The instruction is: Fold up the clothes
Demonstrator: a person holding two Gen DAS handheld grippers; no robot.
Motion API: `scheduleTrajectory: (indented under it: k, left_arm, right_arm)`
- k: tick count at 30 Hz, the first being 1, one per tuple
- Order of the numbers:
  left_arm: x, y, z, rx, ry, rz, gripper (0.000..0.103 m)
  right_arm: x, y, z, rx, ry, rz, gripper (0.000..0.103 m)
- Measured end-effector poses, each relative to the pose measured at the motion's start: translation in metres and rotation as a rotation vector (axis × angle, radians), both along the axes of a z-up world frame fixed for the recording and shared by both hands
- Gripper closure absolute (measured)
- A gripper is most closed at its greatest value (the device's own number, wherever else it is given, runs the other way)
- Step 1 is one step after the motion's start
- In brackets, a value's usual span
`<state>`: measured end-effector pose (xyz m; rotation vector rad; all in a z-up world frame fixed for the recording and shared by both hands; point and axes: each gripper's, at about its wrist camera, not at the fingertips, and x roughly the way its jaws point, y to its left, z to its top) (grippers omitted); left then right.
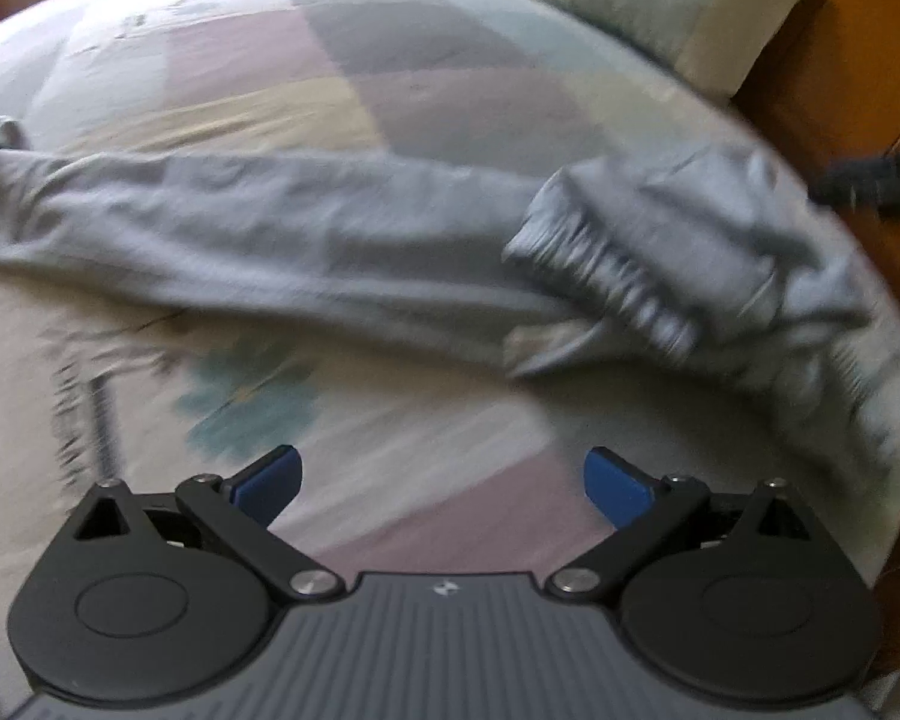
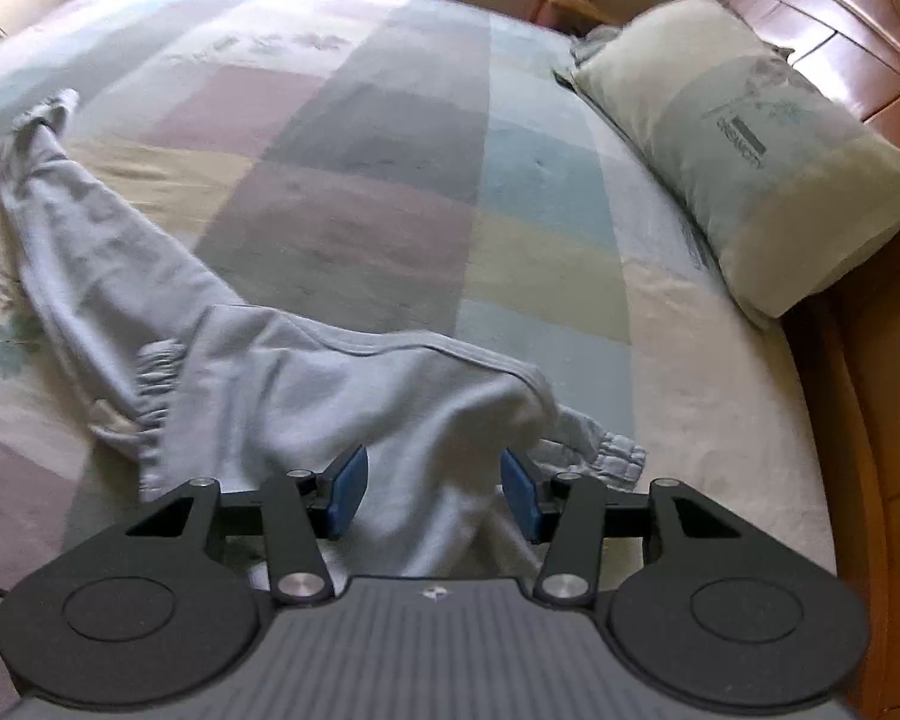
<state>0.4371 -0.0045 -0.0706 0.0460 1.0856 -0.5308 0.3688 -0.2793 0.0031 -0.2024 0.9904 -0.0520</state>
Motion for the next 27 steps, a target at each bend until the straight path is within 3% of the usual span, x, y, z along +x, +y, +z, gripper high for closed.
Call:
scheduleTrajectory:
  k: [4, 7, 13, 19, 27]
  left_arm:
    - [0.018, -0.033, 0.002, -0.038, -0.055, 0.000, 0.007]
    - [0.031, -0.056, 0.003, -0.068, -0.086, -0.016, 0.017]
    - [0.058, -0.078, -0.018, -0.152, 0.002, -0.016, 0.023]
    - [0.072, -0.063, -0.056, -0.366, 0.172, 0.155, 0.033]
    - [0.078, -0.042, -0.090, -0.710, 0.368, 0.336, 0.034]
  right_arm:
    - [-0.017, 0.019, -0.006, 0.089, 0.004, 0.022, 0.042]
    - [-0.022, 0.033, -0.022, 0.162, 0.050, 0.042, 0.042]
    - [-0.032, 0.056, -0.040, 0.200, 0.083, 0.115, 0.042]
    - [-0.031, 0.043, -0.038, 0.306, 0.082, 0.089, 0.042]
    - [-0.028, 0.030, -0.034, 0.346, 0.074, 0.074, 0.042]
